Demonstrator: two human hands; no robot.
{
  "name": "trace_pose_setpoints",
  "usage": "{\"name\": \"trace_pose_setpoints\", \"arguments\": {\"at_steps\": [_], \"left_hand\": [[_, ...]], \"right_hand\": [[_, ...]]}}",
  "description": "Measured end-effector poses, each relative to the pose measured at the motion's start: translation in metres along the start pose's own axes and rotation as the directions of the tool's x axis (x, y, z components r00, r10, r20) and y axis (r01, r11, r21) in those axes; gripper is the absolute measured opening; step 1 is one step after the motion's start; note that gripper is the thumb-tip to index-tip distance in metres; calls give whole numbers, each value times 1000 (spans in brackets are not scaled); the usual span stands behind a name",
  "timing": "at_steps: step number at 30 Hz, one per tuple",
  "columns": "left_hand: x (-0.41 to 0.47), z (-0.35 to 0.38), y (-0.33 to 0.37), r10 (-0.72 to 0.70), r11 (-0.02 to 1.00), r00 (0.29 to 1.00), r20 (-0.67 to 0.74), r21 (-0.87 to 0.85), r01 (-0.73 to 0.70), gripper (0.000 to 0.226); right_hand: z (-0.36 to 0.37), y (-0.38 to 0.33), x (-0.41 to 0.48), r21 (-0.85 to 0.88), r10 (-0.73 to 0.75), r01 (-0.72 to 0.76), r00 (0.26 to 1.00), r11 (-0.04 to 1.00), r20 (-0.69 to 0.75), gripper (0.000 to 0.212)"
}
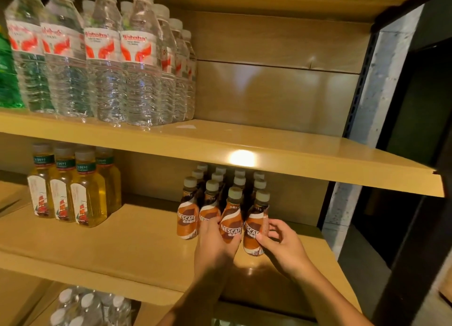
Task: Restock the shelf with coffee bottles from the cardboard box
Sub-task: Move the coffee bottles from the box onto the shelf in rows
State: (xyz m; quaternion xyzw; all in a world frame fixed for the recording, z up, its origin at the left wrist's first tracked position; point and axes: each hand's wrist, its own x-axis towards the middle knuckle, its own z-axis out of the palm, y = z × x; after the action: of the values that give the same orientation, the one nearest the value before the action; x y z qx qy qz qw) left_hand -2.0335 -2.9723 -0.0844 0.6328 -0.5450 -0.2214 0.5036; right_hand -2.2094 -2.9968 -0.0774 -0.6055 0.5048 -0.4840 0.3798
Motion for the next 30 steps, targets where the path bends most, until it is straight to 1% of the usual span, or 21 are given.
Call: {"name": "trace_pose_setpoints", "arguments": {"at_steps": [2, 4, 7, 10, 15, 25, 27, 30], "left_hand": [[6, 1, 3, -10, 1000, 1000, 13, 28, 10, 61], [11, 3, 7, 7, 995, 1000, 18, 101, -9, 60], [16, 6, 11, 22, 981, 1000, 17, 194, -25, 59], [21, 7, 14, 11, 970, 999, 43, 243, -21, 60], [23, 6, 18, 34, 940, 996, 78, 337, -59, 58], [22, -5, 15, 81, 905, 983, 163, 401, -141, 59], [21, -6, 15, 89, 907, 982, 164, 395, -148, 64], [18, -8, 16, 89, 929, 983, 161, 342, -140, 77]], "right_hand": [[-1, 0, 3, -31, 7, -7, 1000, 1000, -8, 37], [-2, 0, 6, -59, 20, -21, 1000, 998, -20, 40], [-2, 0, 10, -55, 38, -39, 999, 998, -19, 40], [-2, 1, 13, -67, 43, -44, 999, 997, -19, 39], [-5, 4, 20, -95, 53, -53, 999, 994, 1, 45], [-6, -3, 15, -205, 56, -52, 998, 977, 14, 39], [-5, -5, 12, -241, 52, -49, 999, 969, 6, 41], [-4, -11, 7, -305, 33, -30, 999, 952, 5, 44]]}}
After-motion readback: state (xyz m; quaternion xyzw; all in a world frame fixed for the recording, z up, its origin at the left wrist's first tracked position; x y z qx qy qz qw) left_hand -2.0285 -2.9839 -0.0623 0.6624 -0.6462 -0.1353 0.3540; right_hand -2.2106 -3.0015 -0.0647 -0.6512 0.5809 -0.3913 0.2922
